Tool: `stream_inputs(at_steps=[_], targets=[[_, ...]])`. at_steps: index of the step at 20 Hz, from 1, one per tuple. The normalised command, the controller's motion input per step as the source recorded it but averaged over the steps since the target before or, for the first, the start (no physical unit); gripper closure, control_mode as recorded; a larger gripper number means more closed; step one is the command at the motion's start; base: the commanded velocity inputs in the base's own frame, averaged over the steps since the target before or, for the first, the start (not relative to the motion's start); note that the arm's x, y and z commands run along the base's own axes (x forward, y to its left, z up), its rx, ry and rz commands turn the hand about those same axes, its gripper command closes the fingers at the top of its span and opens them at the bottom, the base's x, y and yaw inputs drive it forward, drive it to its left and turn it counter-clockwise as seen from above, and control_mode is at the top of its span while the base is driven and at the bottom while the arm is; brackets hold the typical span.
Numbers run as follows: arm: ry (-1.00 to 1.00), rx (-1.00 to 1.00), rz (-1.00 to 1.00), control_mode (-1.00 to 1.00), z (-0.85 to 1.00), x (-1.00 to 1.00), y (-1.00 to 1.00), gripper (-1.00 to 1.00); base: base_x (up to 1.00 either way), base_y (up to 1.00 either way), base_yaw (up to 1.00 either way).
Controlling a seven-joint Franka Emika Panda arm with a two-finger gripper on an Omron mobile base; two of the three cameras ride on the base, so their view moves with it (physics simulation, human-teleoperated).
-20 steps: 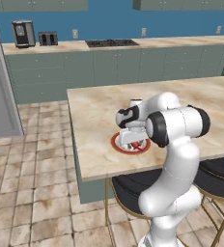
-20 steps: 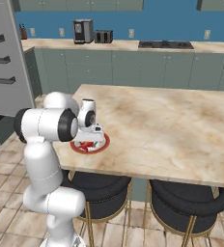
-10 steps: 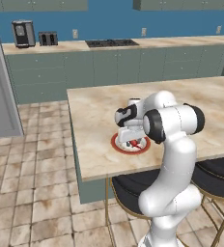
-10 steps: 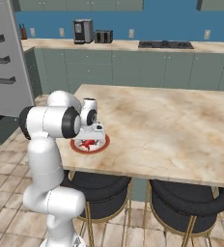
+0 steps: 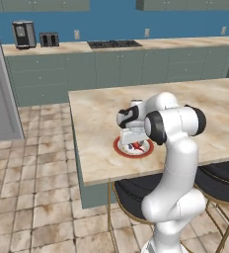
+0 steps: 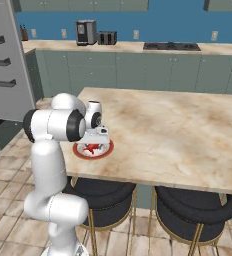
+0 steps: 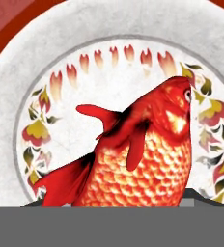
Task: Take the fish from the fridge and place it on the digital scale on the counter by the fridge. Wait a few seconds for a reading, then move it to the plate on the dining counter.
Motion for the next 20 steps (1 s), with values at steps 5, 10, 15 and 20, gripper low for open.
stream_inputs(at_steps=[5,10,15,20], targets=[[0.01,0.00,0.00,-1.00,0.00,0.00,0.00,-1.00,0.00,0.00,0.00],[0.01,0.00,0.00,-1.00,0.00,0.00,0.00,-1.00,0.00,0.00,0.00],[-0.03,0.00,0.00,-1.00,0.12,-0.22,0.00,-1.00,0.00,0.00,0.00],[-0.16,0.01,0.00,-1.00,0.36,-0.59,-0.06,-1.00,0.00,0.00,0.00]])
